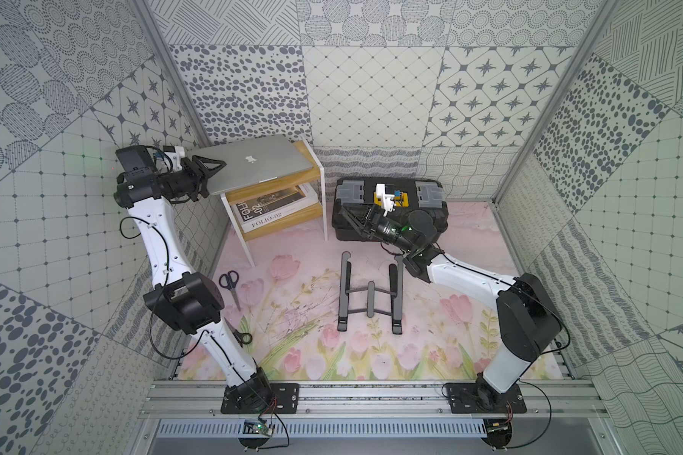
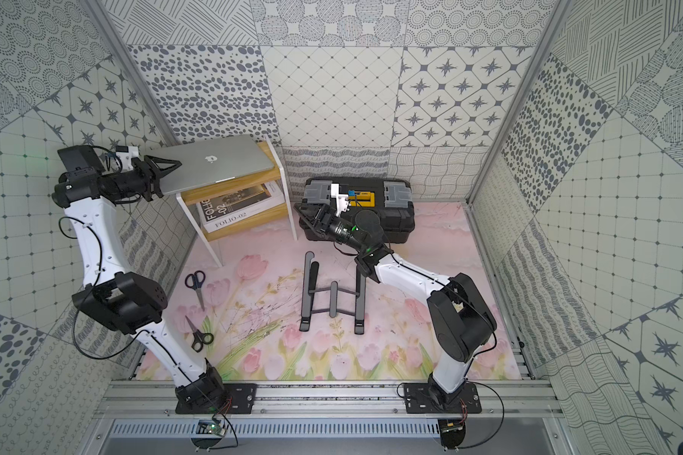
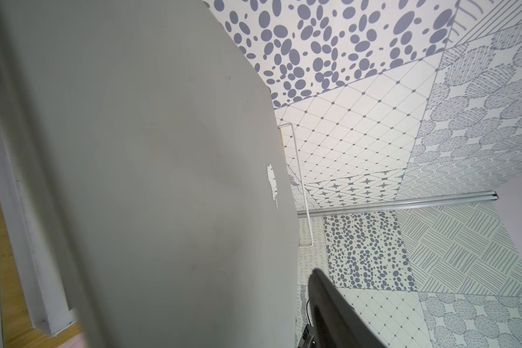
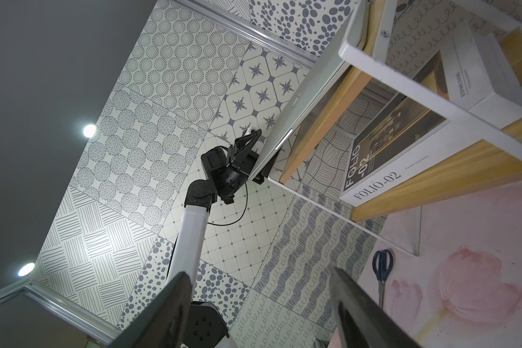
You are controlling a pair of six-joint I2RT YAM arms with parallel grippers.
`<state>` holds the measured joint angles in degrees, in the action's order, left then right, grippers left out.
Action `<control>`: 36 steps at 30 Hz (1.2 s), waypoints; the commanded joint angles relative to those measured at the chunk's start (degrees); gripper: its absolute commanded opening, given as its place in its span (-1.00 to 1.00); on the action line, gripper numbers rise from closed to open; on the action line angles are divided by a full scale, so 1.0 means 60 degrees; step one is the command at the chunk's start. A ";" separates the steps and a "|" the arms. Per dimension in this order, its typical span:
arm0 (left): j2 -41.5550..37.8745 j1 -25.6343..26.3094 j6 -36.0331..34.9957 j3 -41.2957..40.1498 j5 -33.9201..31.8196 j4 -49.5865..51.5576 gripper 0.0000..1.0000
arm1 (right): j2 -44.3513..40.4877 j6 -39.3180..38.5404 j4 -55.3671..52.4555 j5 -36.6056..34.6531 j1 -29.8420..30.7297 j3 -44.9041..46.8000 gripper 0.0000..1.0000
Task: Close the laptop lid and set it aside
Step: Place the laptop on the shelf.
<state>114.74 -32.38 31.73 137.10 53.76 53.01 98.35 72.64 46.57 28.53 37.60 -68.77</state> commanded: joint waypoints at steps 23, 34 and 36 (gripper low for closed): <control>0.0043 0.0277 -0.2138 0.1524 -0.3809 0.2749 0.16 | -0.0219 -0.0550 -0.0206 0.0117 0.0138 -0.0504 0.55; -0.0038 0.0500 -0.2501 0.1600 -0.4303 0.2994 0.22 | -0.0819 -0.1412 -0.1261 -0.0212 0.0137 -0.0308 0.63; -0.0021 0.0517 -0.2496 0.1601 -0.4288 0.3005 0.27 | -0.0890 -0.1548 -0.1458 -0.0226 0.0129 -0.0313 0.66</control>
<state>114.91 -29.89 19.77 145.86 30.02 68.95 95.35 66.04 38.48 27.83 38.17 -70.46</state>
